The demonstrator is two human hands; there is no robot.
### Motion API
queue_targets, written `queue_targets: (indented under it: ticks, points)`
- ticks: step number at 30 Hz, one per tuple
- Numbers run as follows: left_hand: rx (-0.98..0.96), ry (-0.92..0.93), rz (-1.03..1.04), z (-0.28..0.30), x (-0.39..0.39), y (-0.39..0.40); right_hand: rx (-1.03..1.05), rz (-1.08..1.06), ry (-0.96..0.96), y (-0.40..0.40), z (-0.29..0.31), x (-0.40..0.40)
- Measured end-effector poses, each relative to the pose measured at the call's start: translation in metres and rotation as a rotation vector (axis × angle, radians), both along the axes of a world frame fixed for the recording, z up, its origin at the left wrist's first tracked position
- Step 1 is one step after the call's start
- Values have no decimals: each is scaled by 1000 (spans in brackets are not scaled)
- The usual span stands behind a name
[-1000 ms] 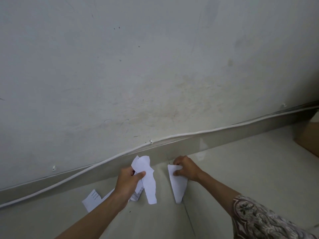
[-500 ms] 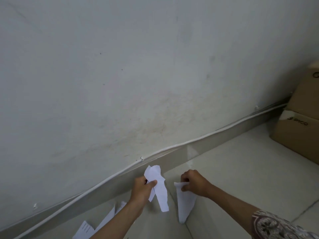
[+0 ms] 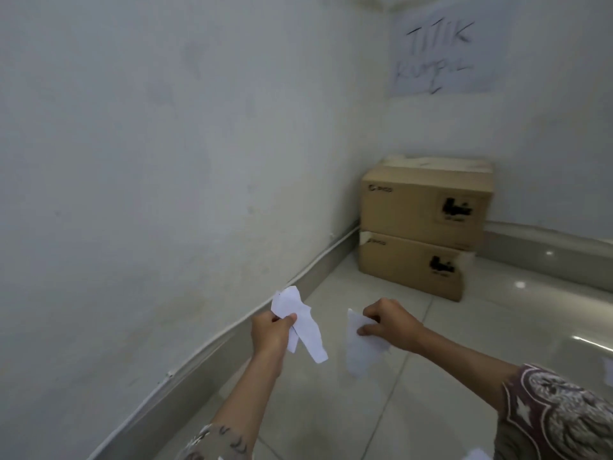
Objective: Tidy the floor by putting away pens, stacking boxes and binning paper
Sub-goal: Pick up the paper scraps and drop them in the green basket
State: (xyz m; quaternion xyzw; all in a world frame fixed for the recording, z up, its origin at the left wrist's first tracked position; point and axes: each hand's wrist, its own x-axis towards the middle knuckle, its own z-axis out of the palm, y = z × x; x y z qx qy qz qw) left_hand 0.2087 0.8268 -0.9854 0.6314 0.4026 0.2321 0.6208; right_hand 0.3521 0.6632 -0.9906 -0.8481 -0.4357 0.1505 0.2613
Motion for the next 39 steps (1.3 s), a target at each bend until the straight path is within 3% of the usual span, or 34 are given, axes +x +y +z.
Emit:
queue_targets:
  ticks: [9, 17, 28, 35, 39]
  points:
    - [140, -60, -256, 44, -2, -72, 401, -563, 83, -141, 51, -44]
    - [160, -170, -469, 81, 20, -169, 717, -941, 201, -254, 76, -112]
    - [90, -338, -923, 108, 38, -367, 1007, -1326, 7, -422, 98, -194]
    - [34, -407, -1133, 112, 19, -492, 1042, -1499, -214, -516, 114, -283]
    - [54, -412, -1355, 112, -19, -570, 1049, -1633, -370, -566, 120, -354]
